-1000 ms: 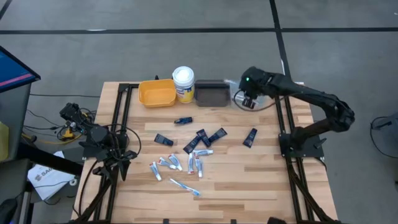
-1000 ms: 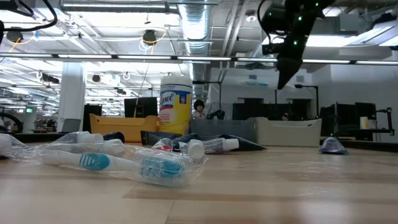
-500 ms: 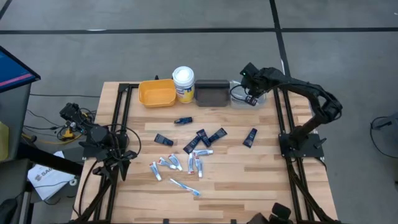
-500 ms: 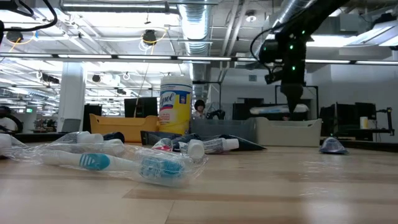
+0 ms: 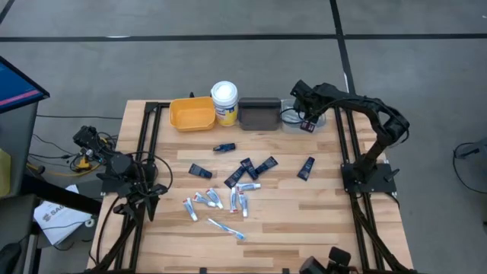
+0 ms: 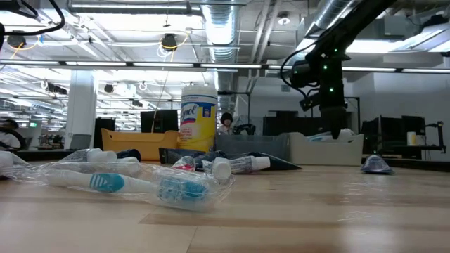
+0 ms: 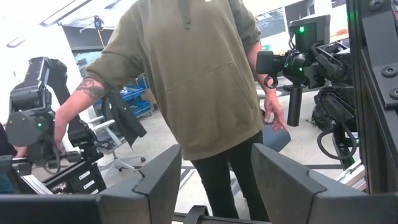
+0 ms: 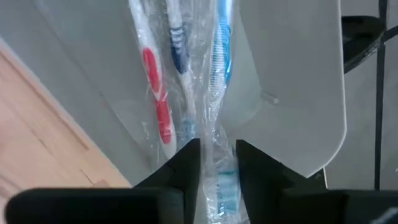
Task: Pick & Place Travel size toiletries
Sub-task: Put the light blue toothbrush into the gray bin
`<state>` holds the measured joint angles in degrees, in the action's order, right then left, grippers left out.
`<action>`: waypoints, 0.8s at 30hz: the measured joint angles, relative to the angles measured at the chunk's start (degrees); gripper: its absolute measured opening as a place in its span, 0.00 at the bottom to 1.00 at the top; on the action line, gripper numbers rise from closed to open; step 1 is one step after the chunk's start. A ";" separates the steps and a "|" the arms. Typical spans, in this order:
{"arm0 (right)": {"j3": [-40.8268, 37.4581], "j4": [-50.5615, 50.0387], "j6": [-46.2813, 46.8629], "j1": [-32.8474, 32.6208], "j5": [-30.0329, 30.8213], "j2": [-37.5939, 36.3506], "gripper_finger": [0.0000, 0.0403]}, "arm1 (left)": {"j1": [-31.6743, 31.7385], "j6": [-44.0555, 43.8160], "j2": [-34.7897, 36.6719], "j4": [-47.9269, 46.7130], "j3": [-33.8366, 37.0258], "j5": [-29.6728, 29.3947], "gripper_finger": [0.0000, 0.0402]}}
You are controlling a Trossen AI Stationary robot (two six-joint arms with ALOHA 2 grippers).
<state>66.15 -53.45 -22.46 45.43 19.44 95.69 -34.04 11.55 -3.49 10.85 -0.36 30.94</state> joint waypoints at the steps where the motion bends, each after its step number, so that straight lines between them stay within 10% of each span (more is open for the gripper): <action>1: 0.00 -0.05 0.17 0.00 -0.02 -0.06 0.28 | 0.00 0.00 0.00 0.00 0.00 0.00 0.48; 11: 0.00 0.23 1.52 -2.29 -3.17 -4.97 0.61 | 0.00 0.00 0.00 0.04 0.00 0.00 0.48; 24: 0.00 8.13 10.57 -17.02 -21.46 -18.57 0.56 | 0.00 0.00 0.00 0.09 0.00 0.00 0.48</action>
<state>66.15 -45.32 -11.89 28.41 -2.02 77.12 -34.04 11.55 -3.49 10.94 -0.36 30.94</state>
